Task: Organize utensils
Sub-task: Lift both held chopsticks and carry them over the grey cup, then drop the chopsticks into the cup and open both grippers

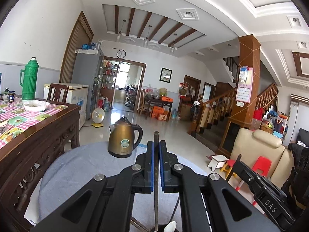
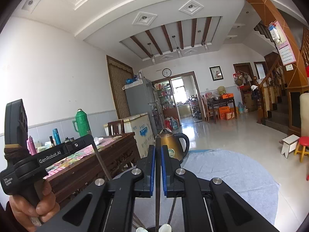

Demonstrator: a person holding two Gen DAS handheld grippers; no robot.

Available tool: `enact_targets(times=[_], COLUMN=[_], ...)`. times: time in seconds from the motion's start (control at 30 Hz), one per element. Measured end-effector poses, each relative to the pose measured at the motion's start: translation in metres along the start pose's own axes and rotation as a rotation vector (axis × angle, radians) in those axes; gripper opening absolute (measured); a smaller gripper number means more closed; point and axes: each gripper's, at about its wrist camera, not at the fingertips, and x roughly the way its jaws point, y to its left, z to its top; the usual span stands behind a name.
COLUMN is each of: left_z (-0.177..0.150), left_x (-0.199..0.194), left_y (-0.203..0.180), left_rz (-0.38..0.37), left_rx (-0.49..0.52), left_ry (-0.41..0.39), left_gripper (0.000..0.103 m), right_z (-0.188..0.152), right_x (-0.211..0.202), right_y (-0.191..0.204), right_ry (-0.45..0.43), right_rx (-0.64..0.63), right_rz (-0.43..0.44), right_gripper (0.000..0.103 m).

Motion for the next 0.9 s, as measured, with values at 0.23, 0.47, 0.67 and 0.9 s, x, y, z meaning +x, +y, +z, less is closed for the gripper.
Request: enact_targets(times=[0.23,0.47,0.67,0.9], left_z=[-0.009,-0.018,-0.028,-0.035], left_x=[0.009,0.022,0.031,0.039], left_y=[-0.009,-0.012,-0.019,-0.017], left_rz=[0.003,0.011,0.013,0.017], left_rx=[0.012,0.011,0.021,0.016], left_ry=[0.03,0.072,0.115,0.155], left_gripper=[0.005,0.005,0.005,0.005], right_z=[-0.009,-0.017,-0.023,-0.033], right_x=[-0.001,0.001,0.004,0.01], right_y=[-0.006,-0.007,-0.008,-0.009], right_ry=[0.032,0.058,0.091,0.139], right_rx=[0.0,-0.014,-0.009,-0.007], right_rz=[-0.008,-0.01,-0.013,-0.016], right_gripper=[0.007,0.007,0.007,0.007])
